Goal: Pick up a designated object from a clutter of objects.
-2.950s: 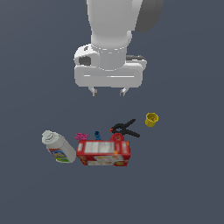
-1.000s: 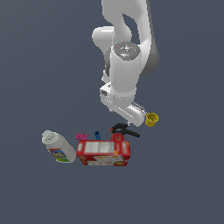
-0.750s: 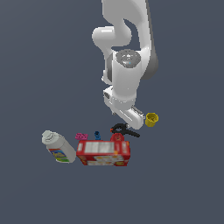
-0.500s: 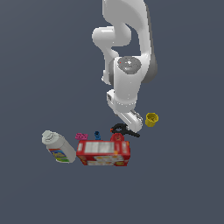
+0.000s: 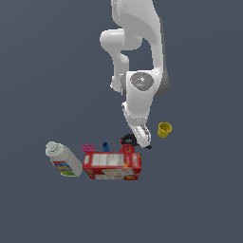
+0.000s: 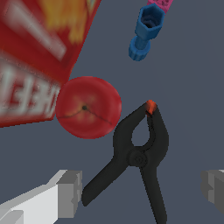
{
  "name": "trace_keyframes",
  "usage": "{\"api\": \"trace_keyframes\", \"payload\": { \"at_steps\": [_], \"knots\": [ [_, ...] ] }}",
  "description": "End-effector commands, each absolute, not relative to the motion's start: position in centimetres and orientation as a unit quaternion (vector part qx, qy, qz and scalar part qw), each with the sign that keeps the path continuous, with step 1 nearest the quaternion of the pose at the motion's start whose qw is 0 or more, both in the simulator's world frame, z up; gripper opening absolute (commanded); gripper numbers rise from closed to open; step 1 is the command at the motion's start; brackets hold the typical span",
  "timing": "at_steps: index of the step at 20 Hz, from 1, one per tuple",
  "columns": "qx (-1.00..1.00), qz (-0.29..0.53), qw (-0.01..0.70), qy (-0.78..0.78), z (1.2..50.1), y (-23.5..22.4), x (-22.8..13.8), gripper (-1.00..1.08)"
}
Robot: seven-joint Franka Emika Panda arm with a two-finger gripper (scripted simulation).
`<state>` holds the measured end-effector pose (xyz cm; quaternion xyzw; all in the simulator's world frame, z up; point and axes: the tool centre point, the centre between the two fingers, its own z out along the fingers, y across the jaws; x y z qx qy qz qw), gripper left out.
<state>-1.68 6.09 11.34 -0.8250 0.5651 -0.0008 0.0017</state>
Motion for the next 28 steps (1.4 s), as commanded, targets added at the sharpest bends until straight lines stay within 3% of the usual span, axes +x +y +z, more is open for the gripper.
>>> {"api": "trace_keyframes", "payload": {
  "at_steps": [1, 28],
  "knots": [
    [-0.808, -0.001, 0.002, 0.59, 10.4, 6.4, -2.1, 1.0],
    [-0.74, 0.0, 0.0, 0.673, 5.5, 7.2, -3.7, 1.0]
  ]
}}
